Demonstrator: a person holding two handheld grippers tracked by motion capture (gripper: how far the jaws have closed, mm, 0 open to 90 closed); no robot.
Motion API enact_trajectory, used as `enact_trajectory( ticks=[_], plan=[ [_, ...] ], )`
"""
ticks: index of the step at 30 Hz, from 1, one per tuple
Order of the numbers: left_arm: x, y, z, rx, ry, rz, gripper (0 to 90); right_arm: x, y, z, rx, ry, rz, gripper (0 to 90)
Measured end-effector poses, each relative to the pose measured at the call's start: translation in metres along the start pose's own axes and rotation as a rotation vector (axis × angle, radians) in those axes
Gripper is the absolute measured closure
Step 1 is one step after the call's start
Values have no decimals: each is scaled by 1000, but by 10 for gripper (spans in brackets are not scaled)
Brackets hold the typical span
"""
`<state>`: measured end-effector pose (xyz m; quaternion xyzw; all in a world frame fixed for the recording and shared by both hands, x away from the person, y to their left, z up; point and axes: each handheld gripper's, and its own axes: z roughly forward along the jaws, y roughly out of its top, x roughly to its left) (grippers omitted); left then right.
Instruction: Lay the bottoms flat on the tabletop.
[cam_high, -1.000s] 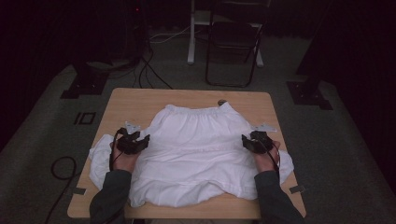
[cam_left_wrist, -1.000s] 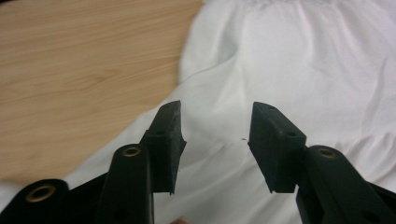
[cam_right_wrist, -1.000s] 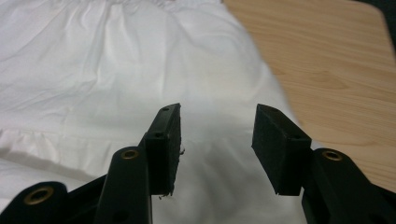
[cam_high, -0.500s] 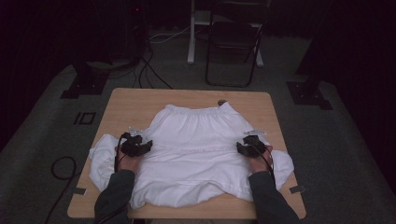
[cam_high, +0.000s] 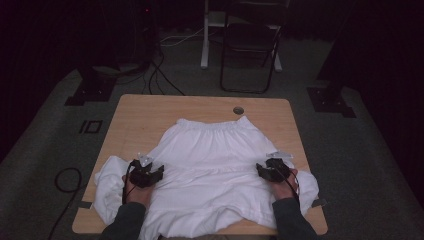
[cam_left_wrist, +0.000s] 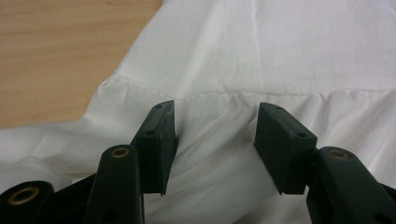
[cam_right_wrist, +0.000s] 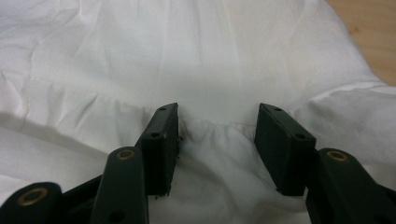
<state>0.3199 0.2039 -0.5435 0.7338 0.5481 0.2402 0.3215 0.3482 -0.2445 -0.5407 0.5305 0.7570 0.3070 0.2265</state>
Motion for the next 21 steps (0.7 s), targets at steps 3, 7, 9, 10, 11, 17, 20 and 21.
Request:
enact_trajectory(
  ticks=[3,7,9,10,11,17,20,21],
  plan=[
    [-7,-10,-11,2,1,-1,484,3,-12,-11,-8,1,-12,493],
    [-16,-22,-24,1,-11,-1,481,5,-27,-24,-16,1,-10,493],
    [-20,-29,-31,-1,-20,-10,475,7,-34,-31,-14,3,-7,493],
    [-22,-32,-34,1,-23,-6,474,8,-36,-33,-14,2,-7,493],
    [-24,-35,-37,0,-25,-5,474,8,-38,-35,-15,3,-9,493],
    [-31,-48,-51,1,-34,-12,463,12,-56,-53,-14,14,-3,493],
    [-34,-53,-57,2,-35,-19,463,13,-66,-62,-16,22,18,493],
    [-34,-55,-59,3,-38,-15,463,14,-69,-65,-16,20,21,492]
  ],
)
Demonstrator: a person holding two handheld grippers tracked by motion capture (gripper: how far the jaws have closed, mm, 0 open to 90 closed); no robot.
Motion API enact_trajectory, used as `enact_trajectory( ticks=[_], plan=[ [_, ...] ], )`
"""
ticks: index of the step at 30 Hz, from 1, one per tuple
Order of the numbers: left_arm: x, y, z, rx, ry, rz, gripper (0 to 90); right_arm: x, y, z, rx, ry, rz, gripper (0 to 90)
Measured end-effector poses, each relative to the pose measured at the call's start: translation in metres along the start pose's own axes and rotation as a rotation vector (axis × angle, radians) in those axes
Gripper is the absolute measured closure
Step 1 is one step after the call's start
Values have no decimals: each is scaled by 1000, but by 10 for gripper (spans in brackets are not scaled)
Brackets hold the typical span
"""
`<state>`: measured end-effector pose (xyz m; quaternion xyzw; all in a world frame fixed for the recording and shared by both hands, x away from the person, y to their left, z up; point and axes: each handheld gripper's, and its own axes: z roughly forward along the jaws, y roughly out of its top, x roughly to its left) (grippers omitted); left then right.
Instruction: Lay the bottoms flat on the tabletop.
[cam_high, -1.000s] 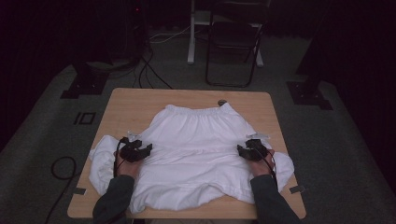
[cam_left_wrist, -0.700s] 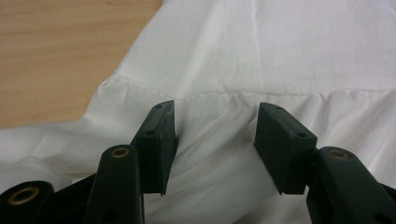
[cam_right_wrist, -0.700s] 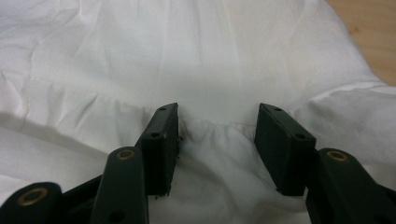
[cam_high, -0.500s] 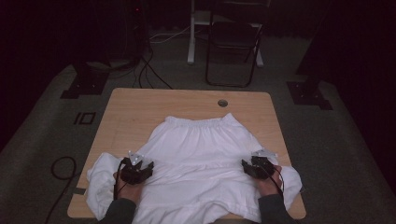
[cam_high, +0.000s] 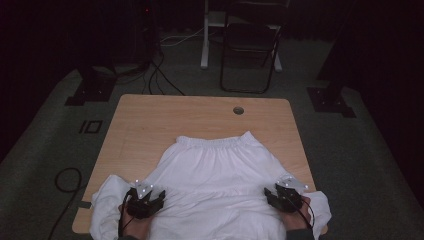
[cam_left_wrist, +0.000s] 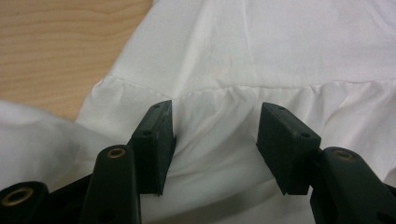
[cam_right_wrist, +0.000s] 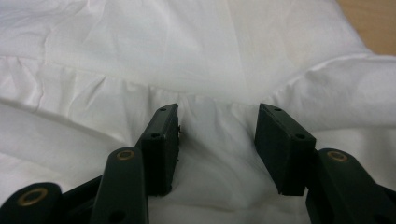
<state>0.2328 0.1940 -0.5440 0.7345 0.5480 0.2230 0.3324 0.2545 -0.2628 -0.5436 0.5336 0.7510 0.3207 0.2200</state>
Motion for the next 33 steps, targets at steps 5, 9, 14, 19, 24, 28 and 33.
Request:
enact_trajectory(
  ticks=[5,9,14,19,24,28,33],
  plan=[
    [-3,-3,-4,9,-2,2,459,8,-12,-12,7,-8,-3,492],
    [-3,7,-3,38,5,2,451,7,-13,-15,9,10,17,491],
    [2,36,2,-21,9,28,451,0,2,-22,-72,-6,38,487],
    [5,58,28,5,-14,53,439,-9,21,-12,-67,-35,28,462],
    [10,53,49,44,-19,18,440,-13,27,14,-11,-39,15,456],
    [10,44,47,-7,-13,15,436,-13,25,17,-3,-33,18,461],
    [0,31,34,-6,8,45,436,-8,20,14,1,-38,4,477]
  ],
)
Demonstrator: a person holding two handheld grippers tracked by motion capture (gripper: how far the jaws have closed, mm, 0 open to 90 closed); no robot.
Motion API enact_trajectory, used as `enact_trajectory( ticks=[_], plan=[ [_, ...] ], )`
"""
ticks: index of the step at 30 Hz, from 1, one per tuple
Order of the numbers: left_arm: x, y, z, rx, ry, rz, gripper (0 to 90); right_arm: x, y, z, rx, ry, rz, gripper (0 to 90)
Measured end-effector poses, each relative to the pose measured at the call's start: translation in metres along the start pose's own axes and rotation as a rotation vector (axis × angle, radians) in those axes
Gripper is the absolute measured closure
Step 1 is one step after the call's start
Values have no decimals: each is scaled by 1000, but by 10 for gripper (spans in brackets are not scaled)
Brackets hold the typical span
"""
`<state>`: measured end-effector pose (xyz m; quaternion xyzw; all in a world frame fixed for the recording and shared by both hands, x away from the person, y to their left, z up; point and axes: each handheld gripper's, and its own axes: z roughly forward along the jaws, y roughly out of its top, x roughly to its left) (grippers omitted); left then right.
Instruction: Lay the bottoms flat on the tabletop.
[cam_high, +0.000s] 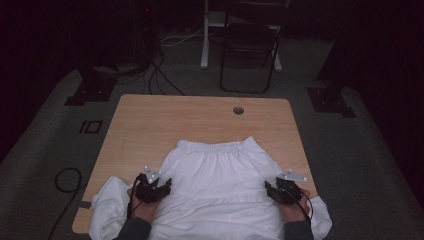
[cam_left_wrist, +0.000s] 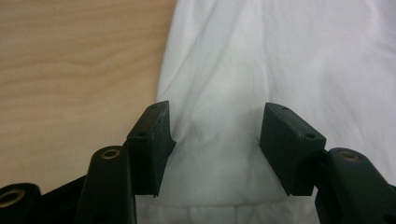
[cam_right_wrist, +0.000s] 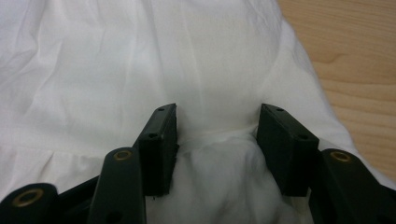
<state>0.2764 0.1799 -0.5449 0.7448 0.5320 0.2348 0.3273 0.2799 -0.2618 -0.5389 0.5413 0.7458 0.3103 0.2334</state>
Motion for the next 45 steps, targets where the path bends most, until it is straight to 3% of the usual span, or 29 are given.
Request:
enact_trajectory(
  ticks=[9,18,23,27,30,37,45],
  plan=[
    [-5,-27,-32,25,23,-24,437,28,-24,-26,14,21,-53,484],
    [-12,-46,-53,32,42,-40,438,35,-39,-42,21,57,-51,484],
    [-9,-34,-46,43,24,-77,452,34,-37,-42,-11,77,-42,472],
    [-14,-21,-36,23,-2,-45,444,34,-34,-42,-31,73,-48,455],
    [-14,-14,-28,36,-16,-34,439,33,-32,-38,-24,80,-59,432],
    [-10,-15,-19,13,-7,-18,432,33,-27,-30,-10,84,-67,411],
    [-9,-18,-19,-2,3,-13,426,35,-20,-20,-7,101,-90,387]
  ],
)
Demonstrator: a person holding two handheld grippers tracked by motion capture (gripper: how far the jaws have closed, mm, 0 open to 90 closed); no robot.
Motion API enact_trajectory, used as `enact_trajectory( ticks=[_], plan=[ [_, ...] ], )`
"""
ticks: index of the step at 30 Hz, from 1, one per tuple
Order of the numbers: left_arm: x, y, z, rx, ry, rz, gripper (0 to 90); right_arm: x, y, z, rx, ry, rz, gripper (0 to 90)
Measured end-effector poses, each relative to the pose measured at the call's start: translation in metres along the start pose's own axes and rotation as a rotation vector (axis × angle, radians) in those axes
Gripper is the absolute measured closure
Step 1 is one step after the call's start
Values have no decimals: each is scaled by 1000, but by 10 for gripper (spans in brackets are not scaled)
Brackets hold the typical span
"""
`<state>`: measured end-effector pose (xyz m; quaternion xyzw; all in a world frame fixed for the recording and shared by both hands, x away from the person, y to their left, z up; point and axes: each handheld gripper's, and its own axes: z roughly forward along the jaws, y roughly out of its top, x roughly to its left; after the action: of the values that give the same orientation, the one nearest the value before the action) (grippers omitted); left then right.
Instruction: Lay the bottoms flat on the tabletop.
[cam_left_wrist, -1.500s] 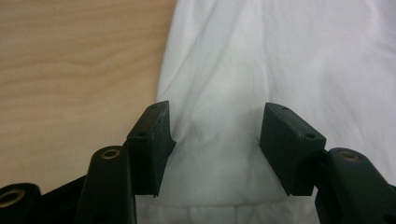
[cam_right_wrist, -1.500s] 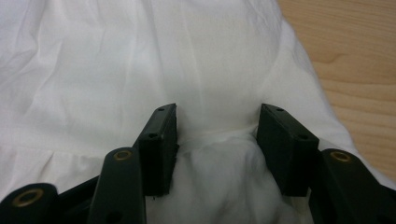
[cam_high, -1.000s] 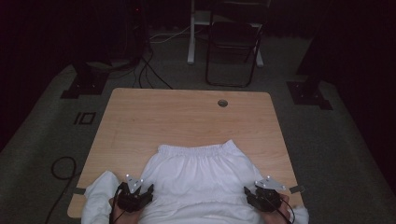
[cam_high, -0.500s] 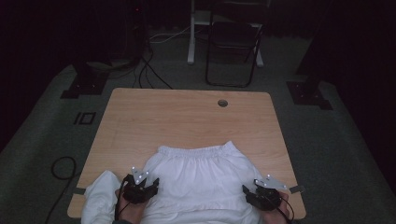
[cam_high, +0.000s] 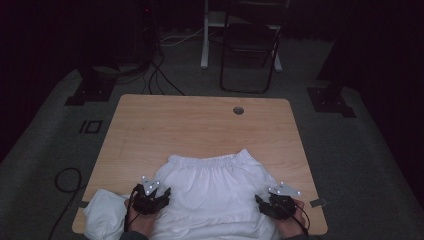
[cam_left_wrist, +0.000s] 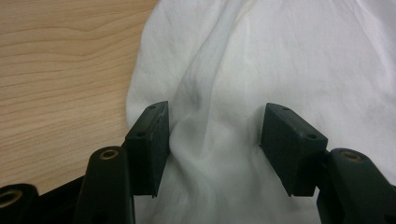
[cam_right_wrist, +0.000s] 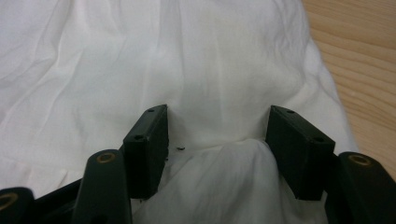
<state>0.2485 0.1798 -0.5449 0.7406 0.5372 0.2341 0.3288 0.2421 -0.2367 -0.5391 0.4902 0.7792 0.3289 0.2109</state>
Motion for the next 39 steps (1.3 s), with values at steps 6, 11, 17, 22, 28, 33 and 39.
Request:
enact_trajectory(
  ticks=[6,11,17,22,28,33,39],
  plan=[
    [-1,-9,-9,-2,27,-3,427,2,5,5,3,17,-16,383],
    [4,-20,-19,-12,50,-20,428,5,8,8,5,37,-37,382],
    [35,-23,-25,-2,134,-87,429,24,17,17,11,91,-101,373],
    [51,-14,-16,-1,150,-103,429,34,23,23,17,87,-142,370],
    [59,6,6,4,162,-109,424,33,33,34,28,33,-155,412],
    [61,25,26,4,151,-111,425,20,50,48,46,-19,-117,436],
    [65,46,48,2,142,-104,424,3,67,65,56,-81,-76,459]
  ],
)
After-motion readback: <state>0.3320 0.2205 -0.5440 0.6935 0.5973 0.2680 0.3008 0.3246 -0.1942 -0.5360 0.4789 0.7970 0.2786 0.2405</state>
